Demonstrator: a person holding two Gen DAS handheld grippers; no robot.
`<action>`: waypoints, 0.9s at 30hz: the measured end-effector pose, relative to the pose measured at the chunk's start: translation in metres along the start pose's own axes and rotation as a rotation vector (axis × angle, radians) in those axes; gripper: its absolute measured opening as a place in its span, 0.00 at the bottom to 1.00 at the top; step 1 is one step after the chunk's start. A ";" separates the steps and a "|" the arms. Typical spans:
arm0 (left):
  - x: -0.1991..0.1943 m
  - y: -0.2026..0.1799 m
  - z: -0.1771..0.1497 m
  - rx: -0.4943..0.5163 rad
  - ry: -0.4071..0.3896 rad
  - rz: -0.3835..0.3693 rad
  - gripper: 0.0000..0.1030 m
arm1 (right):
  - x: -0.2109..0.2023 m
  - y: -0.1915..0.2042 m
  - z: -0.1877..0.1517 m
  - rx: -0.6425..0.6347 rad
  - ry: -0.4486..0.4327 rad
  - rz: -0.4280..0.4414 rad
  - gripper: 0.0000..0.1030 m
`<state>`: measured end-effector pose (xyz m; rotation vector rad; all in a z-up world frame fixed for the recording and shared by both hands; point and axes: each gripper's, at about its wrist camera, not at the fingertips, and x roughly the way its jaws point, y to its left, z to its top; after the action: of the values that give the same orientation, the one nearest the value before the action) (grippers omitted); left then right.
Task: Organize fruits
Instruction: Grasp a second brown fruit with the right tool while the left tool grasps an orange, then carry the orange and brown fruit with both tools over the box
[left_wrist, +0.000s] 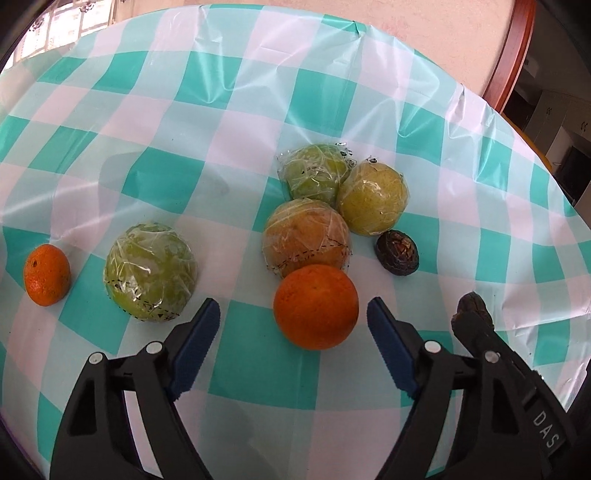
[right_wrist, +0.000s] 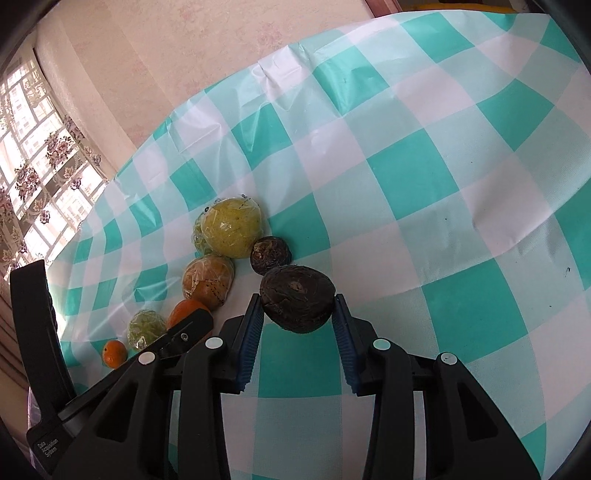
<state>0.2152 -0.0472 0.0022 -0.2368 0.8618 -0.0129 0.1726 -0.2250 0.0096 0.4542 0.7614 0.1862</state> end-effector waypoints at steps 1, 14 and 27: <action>0.000 -0.002 -0.001 0.014 0.000 -0.021 0.55 | -0.001 -0.002 0.000 0.006 -0.004 0.002 0.38; -0.037 0.017 -0.032 -0.044 -0.054 -0.138 0.42 | -0.003 -0.003 -0.005 0.016 0.024 0.033 0.38; -0.086 0.046 -0.086 -0.077 -0.041 -0.179 0.42 | -0.033 0.010 -0.043 -0.035 0.052 0.057 0.38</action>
<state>0.0904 -0.0106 0.0029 -0.3849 0.7989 -0.1412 0.1186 -0.2129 0.0073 0.4395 0.7957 0.2649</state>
